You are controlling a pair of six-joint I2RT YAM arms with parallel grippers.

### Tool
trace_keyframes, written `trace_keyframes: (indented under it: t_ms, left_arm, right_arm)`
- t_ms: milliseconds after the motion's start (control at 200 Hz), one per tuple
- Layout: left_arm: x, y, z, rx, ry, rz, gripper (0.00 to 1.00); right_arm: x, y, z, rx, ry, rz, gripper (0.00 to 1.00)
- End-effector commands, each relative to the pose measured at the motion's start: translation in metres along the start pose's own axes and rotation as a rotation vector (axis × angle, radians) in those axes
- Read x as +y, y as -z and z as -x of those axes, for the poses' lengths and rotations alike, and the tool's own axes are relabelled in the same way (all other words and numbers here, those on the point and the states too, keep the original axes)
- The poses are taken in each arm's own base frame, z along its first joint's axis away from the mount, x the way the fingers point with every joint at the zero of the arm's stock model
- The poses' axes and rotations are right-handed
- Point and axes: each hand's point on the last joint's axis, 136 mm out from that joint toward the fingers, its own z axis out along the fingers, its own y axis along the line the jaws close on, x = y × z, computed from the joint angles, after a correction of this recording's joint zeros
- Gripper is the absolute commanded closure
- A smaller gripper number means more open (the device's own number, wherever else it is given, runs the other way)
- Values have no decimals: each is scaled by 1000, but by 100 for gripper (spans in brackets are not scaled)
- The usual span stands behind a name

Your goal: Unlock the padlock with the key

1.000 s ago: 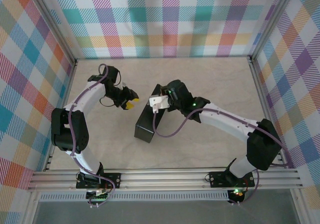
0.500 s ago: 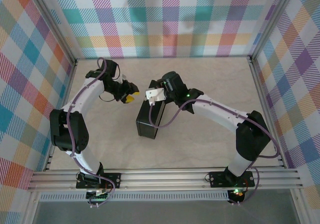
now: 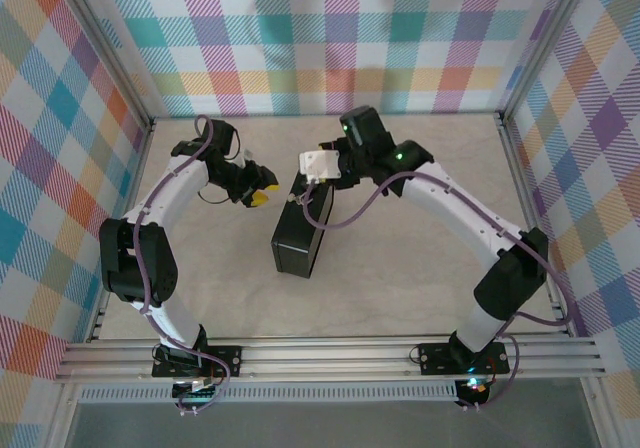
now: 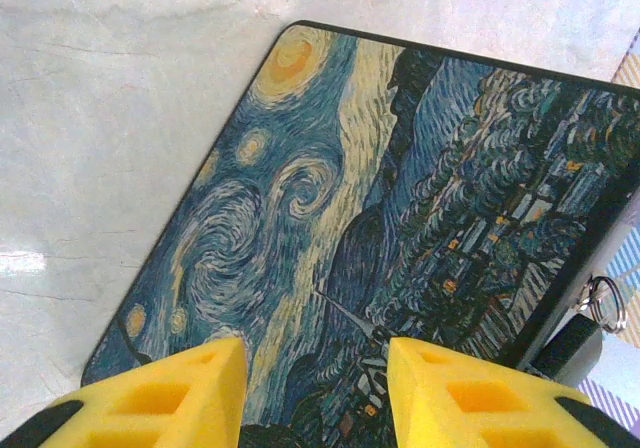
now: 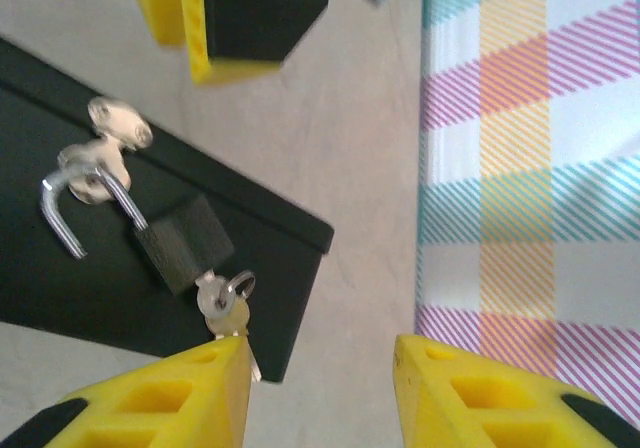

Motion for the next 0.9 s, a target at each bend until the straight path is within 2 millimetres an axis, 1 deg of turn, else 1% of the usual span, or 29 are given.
trace_keyframes:
  t_ms: [0,110,165,290,395,485,645,895]
  left_arm:
    - [-1,4,-4,20,-15,-9,58]
    - [0,4,-8,26,-24,-8,58]
    - [1,5,-9,26,-26,-6,58]
    - [1,8,-12,23,-31,-8,58]
    - [3,8,-15,22,-32,-5,58]
    - [4,8,-16,23,-33,0,58]
    - [5,4,-17,26,-29,3,58]
    - [2,2,-15,28,-34,-5,58]
  right_arm:
    - [27,3,2,-99,-159,242,59]
    - [28,10,5,-165,-239,367,59]
    - [28,10,5,-186,-268,424,59]
    - [31,-6,-5,-174,-302,495,59]
    - [32,-20,-8,-192,-318,511,58]
    - [31,-28,-4,-228,-327,513,58]
    - [29,-36,-1,-272,-340,498,57]
    - [39,-44,-3,-273,-336,519,55]
